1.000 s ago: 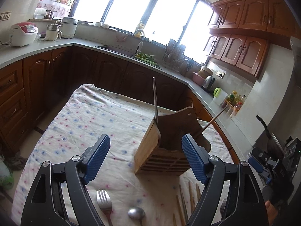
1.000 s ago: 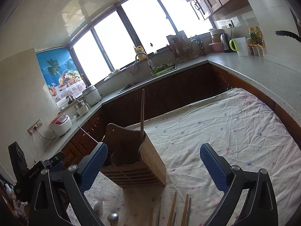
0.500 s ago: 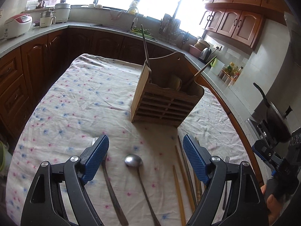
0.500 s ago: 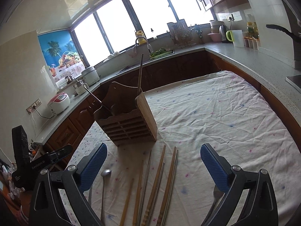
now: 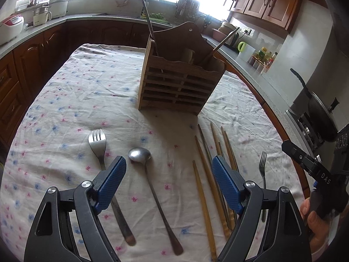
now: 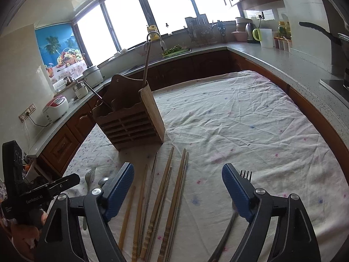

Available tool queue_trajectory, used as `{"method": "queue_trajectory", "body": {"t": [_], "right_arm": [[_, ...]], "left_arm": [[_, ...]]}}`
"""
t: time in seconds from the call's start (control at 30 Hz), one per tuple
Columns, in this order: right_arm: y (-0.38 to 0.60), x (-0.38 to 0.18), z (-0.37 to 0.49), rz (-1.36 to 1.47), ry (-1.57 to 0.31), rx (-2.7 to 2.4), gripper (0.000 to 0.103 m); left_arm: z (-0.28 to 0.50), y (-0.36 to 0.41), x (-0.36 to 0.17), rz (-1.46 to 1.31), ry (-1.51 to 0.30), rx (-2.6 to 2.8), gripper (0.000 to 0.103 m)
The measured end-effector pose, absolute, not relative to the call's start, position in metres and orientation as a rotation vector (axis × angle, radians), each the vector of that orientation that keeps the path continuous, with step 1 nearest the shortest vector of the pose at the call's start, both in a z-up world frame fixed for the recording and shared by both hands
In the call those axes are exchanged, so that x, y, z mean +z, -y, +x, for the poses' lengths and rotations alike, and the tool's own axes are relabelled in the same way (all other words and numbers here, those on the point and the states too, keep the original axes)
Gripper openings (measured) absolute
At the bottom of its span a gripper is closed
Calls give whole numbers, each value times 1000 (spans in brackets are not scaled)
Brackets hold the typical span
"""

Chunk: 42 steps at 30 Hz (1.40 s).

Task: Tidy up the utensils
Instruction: 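Grasp a wooden chopstick with the left tool while the right tool grasps another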

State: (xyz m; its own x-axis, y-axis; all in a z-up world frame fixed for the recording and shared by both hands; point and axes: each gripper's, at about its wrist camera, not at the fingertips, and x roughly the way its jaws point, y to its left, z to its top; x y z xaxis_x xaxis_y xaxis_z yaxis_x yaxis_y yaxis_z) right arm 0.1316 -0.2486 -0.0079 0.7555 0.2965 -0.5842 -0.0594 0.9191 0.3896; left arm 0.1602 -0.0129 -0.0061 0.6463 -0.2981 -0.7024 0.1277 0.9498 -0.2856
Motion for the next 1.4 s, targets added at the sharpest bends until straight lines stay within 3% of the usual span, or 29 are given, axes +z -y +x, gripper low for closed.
{"method": "queue_trajectory", "body": {"t": [0.2, 0.37, 0.63, 0.77, 0.97, 1.4], "right_arm": [[249, -17, 139, 376, -726, 201, 64], [245, -26, 148, 385, -763, 221, 52], [229, -45, 172, 383, -836, 279, 23], [216, -56, 185, 372, -880, 314, 20], [212, -69, 207, 350, -918, 294, 16], [206, -85, 240, 279, -979, 275, 7]], "left_arm": [[166, 28, -14, -172, -875, -278, 80], [172, 44, -23, -139, -928, -325, 60], [182, 62, -39, -112, -1000, -364, 39], [186, 68, -45, -103, -1018, -374, 39], [190, 79, -60, -68, -1066, -388, 28], [185, 87, -63, 45, -1048, -387, 26]]}}
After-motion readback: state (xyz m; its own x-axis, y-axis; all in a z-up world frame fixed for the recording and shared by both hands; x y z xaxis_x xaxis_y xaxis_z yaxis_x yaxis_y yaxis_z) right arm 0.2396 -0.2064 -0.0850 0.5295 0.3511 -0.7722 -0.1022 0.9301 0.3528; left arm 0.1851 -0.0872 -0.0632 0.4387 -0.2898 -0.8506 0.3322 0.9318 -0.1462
